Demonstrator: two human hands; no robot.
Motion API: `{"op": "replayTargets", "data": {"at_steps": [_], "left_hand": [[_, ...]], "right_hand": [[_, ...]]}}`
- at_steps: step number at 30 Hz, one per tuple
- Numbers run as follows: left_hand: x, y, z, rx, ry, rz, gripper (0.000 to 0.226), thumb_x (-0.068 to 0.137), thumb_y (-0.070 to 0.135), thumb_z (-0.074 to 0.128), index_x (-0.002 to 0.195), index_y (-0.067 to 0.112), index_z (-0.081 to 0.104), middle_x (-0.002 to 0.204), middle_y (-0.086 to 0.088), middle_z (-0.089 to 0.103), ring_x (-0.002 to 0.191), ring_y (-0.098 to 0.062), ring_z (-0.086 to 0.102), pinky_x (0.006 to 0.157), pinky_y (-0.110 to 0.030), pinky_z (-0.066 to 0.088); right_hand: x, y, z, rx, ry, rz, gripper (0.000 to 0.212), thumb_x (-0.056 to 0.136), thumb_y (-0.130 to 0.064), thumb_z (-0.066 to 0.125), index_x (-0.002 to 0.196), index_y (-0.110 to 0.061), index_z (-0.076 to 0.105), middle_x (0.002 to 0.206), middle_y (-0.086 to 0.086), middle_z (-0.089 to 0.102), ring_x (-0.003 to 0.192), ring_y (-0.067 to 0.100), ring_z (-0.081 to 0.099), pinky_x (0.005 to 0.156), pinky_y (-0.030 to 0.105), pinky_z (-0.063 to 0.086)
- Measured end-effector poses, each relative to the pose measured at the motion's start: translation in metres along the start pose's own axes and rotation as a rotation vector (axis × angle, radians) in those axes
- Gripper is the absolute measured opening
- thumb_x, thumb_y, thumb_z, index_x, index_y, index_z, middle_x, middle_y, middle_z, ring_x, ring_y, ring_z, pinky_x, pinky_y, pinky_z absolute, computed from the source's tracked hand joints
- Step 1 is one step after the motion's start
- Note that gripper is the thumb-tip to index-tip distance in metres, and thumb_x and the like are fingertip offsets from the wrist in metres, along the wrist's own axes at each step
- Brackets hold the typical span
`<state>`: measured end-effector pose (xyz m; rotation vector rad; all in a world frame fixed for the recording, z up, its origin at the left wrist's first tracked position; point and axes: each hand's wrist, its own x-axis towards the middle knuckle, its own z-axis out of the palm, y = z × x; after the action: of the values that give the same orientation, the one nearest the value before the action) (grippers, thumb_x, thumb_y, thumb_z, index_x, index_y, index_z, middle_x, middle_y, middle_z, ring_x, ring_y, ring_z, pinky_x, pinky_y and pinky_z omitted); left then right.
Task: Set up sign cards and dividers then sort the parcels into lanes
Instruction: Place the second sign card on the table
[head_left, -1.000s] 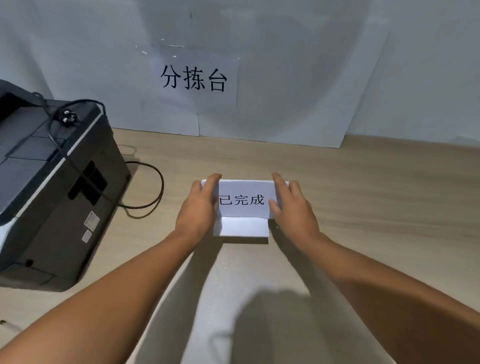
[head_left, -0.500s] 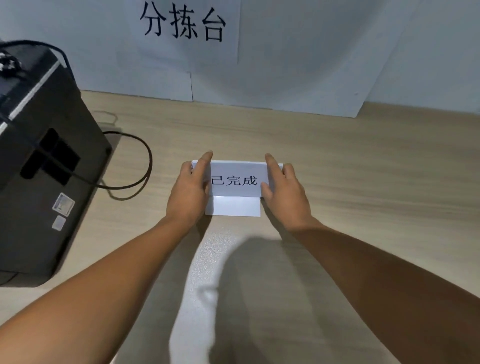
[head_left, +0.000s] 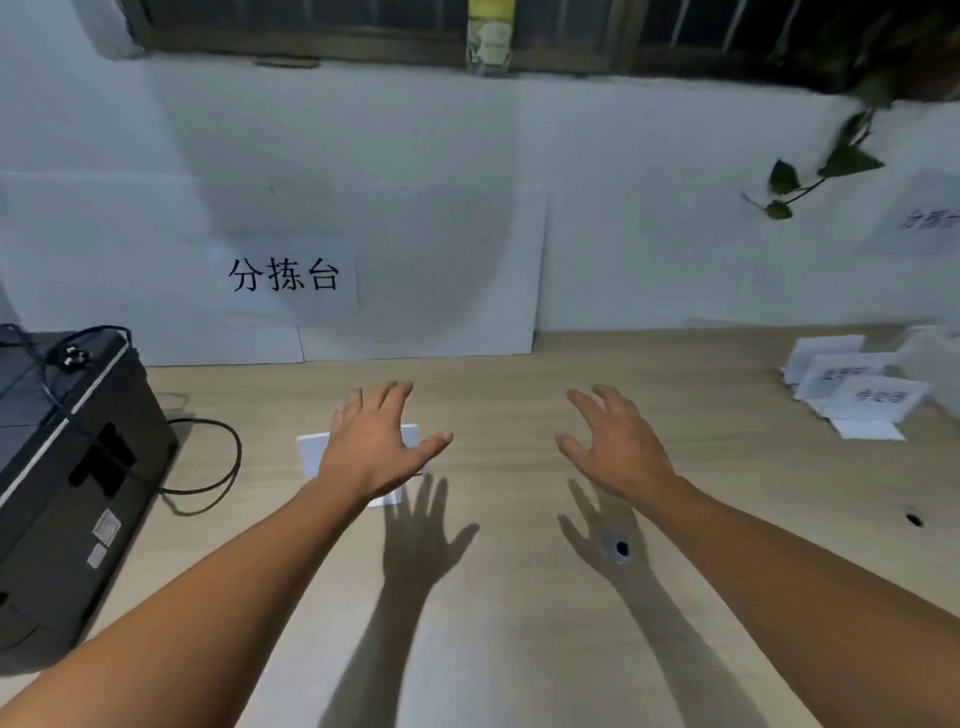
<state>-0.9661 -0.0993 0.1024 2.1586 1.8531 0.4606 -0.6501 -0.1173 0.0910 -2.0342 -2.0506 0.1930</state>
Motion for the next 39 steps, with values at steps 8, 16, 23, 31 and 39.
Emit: {"op": "replayTargets", "data": {"at_steps": [8,16,23,31,39], "left_hand": [[-0.072,0.256,-0.003,0.090,-0.056,0.277,0.102,0.080,0.091,0.036,0.160,0.027,0.026,0.166,0.001,0.028,0.155,-0.031,0.017,0.124,-0.051,0.017],[-0.160,0.515,0.056,0.075,-0.007,0.438,0.094,0.085,0.084,0.041,0.158,0.025,0.030,0.162,0.001,0.034,0.151,-0.027,0.023,0.122,-0.049,0.021],[-0.175,0.628,0.112,0.060,-0.029,0.466,0.092,0.084,0.081,0.047,0.157,0.028,0.029,0.162,0.005,0.031,0.152,-0.027,0.018,0.122,-0.047,0.023],[-0.098,0.723,0.205,0.088,-0.065,0.422,0.093,0.085,0.079,0.051,0.156,0.023,0.031,0.161,0.001,0.032,0.151,-0.030,0.020,0.120,-0.050,0.026],[-0.018,0.813,0.273,-0.050,-0.026,0.384,0.088,0.085,0.069,0.064,0.151,0.017,0.040,0.155,-0.004,0.041,0.144,-0.026,0.034,0.116,-0.047,0.033]], "right_hand": [[-0.155,0.174,-0.173,-0.104,0.190,0.073,0.067,0.096,-0.065,0.046,0.155,-0.035,0.036,0.165,0.003,0.028,0.153,0.023,0.019,0.123,0.041,0.018],[-0.325,0.371,-0.281,-0.073,0.233,0.181,0.073,0.094,-0.068,0.047,0.158,-0.037,0.031,0.166,0.003,0.026,0.153,0.021,0.019,0.123,0.039,0.020],[-0.350,0.487,-0.304,-0.002,0.230,0.235,0.071,0.096,-0.062,0.051,0.158,-0.035,0.031,0.165,0.006,0.026,0.154,0.022,0.015,0.123,0.042,0.021],[-0.290,0.602,-0.289,0.211,0.151,0.240,0.071,0.095,-0.064,0.051,0.157,-0.039,0.029,0.165,-0.001,0.023,0.152,0.018,0.018,0.119,0.045,0.030],[-0.199,0.714,-0.292,0.197,0.109,0.145,0.073,0.094,-0.066,0.050,0.157,-0.039,0.029,0.163,0.000,0.027,0.152,0.017,0.019,0.118,0.045,0.033]]}}
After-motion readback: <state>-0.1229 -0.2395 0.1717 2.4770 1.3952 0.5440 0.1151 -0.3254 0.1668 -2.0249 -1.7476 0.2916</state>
